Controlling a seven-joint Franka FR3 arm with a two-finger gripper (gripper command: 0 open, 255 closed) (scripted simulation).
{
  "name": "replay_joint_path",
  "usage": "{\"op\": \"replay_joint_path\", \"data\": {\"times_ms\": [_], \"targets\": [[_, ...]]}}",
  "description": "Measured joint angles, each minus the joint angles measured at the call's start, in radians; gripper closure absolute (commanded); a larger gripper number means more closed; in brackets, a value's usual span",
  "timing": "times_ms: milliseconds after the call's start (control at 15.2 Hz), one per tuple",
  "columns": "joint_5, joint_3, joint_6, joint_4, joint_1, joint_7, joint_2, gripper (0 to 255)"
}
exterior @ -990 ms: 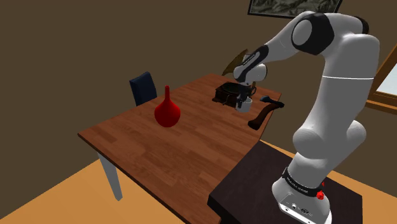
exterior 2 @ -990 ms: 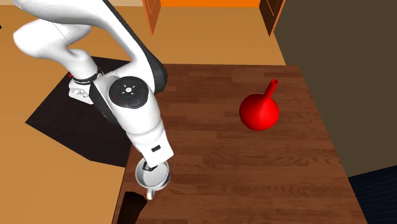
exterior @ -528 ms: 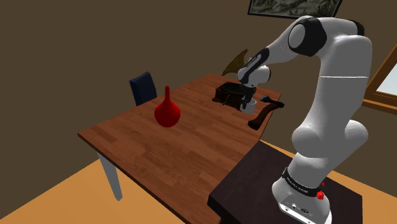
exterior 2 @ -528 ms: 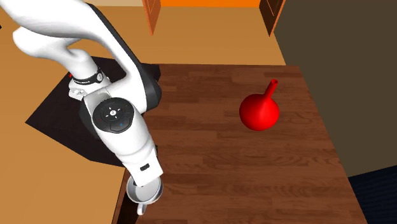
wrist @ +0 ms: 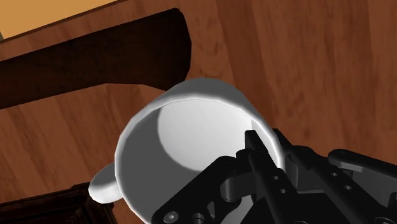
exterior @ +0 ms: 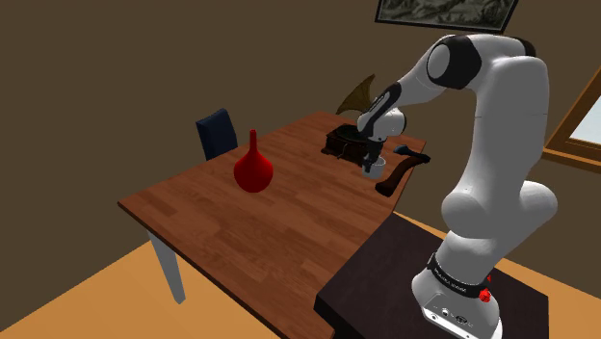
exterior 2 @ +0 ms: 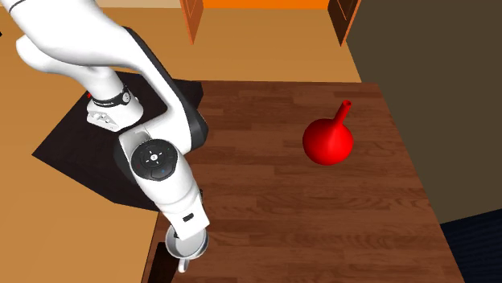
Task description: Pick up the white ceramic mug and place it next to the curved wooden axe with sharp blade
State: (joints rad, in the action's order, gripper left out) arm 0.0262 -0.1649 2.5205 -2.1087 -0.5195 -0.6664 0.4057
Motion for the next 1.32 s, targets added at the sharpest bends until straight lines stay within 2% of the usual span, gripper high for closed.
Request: {"op": "replay_joint_path", "data": {"times_ms": [924, 1320], "targets": [[0.03, 0.029, 0.146, 0.017, -0.016, -0.014, 0.157, 255], [0.032, 0.034, 0.157, 0.03, -0.019, -0.015, 0.18, 255]]}}
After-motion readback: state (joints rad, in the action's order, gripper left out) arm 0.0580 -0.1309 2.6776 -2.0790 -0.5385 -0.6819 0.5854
